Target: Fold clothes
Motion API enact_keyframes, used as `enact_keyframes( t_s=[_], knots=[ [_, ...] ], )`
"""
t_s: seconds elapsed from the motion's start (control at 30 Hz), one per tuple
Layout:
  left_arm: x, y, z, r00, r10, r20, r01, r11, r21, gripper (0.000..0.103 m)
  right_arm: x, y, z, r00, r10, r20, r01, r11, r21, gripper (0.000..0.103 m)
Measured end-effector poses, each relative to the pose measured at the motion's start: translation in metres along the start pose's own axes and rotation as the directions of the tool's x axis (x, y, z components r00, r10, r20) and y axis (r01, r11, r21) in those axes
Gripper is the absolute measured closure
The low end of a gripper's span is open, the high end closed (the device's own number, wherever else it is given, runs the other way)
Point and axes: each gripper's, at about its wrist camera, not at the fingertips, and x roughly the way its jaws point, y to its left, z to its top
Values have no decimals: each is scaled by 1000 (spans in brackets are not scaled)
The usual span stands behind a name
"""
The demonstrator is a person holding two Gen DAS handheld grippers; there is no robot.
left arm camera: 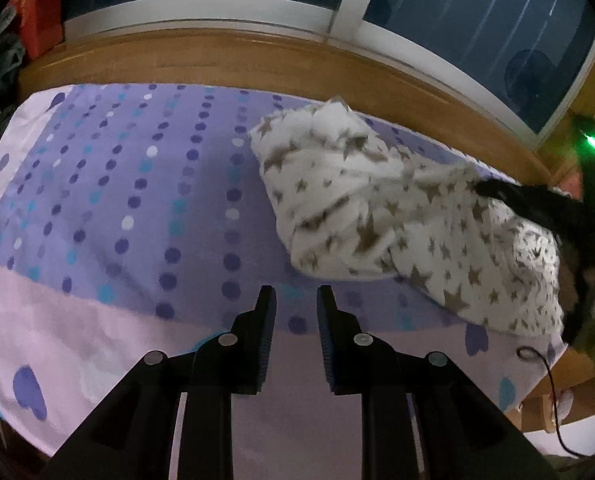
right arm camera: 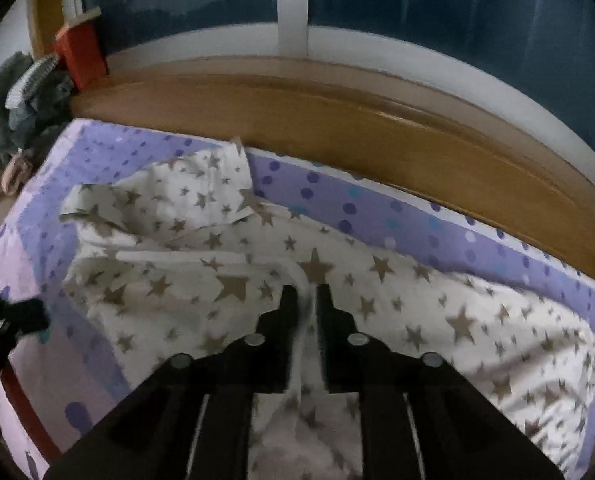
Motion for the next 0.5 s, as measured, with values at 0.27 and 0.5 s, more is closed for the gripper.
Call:
enact_keyframes(
  t_s=[0.27, 0.5],
  knots=[
    [22, -4, 19, 999, -36, -30, 37, 999, 29, 79, -48, 37, -71, 999, -22, 34, 29, 975, -222, 40],
    [45, -15, 18, 999, 5, -49, -1, 998, 71, 79, -23, 61, -112, 996, -52, -73, 31, 962, -270, 40]
  ],
)
